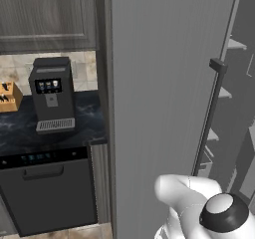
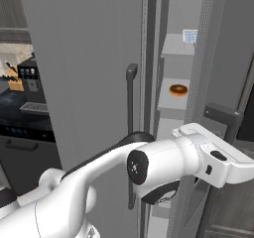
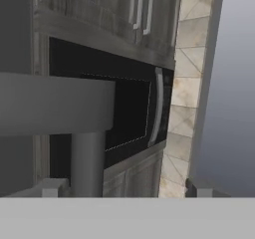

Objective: Open the freezer door, pick up the ice cube tray from the freezer, and place it on the dining counter.

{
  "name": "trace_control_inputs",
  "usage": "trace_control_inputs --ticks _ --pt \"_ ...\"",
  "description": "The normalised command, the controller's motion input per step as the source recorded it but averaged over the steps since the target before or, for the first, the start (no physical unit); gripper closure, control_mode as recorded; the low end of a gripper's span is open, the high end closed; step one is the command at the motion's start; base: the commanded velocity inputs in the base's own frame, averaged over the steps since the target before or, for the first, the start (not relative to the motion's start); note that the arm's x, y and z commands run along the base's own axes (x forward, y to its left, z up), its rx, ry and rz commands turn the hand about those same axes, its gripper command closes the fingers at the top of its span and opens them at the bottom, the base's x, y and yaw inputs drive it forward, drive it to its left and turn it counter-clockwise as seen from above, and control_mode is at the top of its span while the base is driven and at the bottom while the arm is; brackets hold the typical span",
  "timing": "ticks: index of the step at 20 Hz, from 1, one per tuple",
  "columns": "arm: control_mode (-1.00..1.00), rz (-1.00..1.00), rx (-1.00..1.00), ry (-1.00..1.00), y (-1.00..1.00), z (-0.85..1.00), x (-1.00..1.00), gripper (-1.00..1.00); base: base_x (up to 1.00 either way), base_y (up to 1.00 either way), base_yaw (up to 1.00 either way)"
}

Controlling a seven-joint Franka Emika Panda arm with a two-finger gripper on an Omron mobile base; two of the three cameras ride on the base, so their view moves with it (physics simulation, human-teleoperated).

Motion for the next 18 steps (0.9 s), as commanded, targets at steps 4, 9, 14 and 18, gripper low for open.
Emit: trace_control_inputs --ticks 4,9,14,18 --pt "-1.0 0.0 0.0 0.0 0.0 0.0 -0.02 -1.0 0.0 0.0 0.0" --pt "-1.0 0.0 0.0 0.0 0.04 0.0 -0.22 -1.0 0.0 0.0 0.0" --pt "-1.0 0.0 0.0 0.0 0.17 0.0 -0.34 -1.0 0.0 0.0 0.0" --pt "-1.0 0.0 0.0 0.03 0.37 0.0 -0.31 -1.0 0.0 0.0 0.0"
